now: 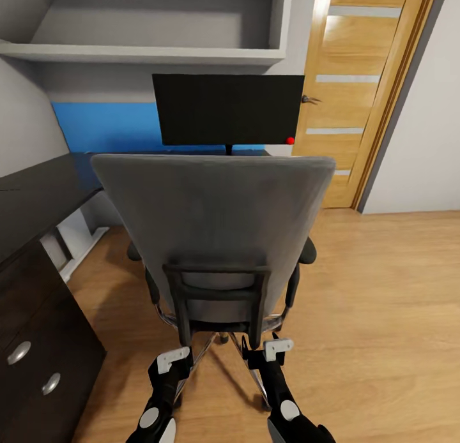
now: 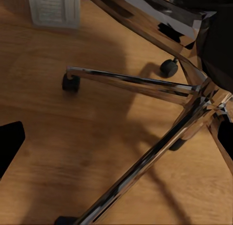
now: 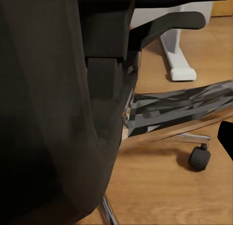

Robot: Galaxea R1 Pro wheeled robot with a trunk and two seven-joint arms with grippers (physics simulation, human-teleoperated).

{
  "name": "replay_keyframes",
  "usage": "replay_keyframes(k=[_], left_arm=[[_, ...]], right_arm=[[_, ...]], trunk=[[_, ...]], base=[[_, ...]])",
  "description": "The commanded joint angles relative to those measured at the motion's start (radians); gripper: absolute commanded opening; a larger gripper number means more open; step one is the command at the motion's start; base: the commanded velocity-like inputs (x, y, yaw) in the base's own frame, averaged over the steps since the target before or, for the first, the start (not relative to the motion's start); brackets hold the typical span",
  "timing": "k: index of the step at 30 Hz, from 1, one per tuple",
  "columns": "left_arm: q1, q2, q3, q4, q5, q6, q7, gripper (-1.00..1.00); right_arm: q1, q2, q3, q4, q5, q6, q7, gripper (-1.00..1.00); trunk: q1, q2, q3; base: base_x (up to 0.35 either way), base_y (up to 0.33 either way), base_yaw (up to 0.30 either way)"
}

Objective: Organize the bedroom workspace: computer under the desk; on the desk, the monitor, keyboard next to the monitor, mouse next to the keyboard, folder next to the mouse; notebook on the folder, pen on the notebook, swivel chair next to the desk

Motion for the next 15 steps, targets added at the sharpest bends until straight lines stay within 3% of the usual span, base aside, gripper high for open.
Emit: replay_keyframes(k=[1,15], left_arm=[[-0.001,0.001,-0.005,-0.002,0.005,-0.005,0.007,1.00],[-0.001,0.001,-0.004,-0.002,0.005,-0.005,0.007,1.00]], right_arm=[[-0.002,-0.001,0.006,0.000,-0.014,-0.006,-0.009,1.00],[-0.001,-0.001,0.006,-0.001,-0.014,-0.006,-0.009,1.00]], trunk=[[0.000,0.000,-0.001],[0.000,0.000,-0.001]], base=[[0.334,0.000,0.000],[0.334,0.000,0.000]])
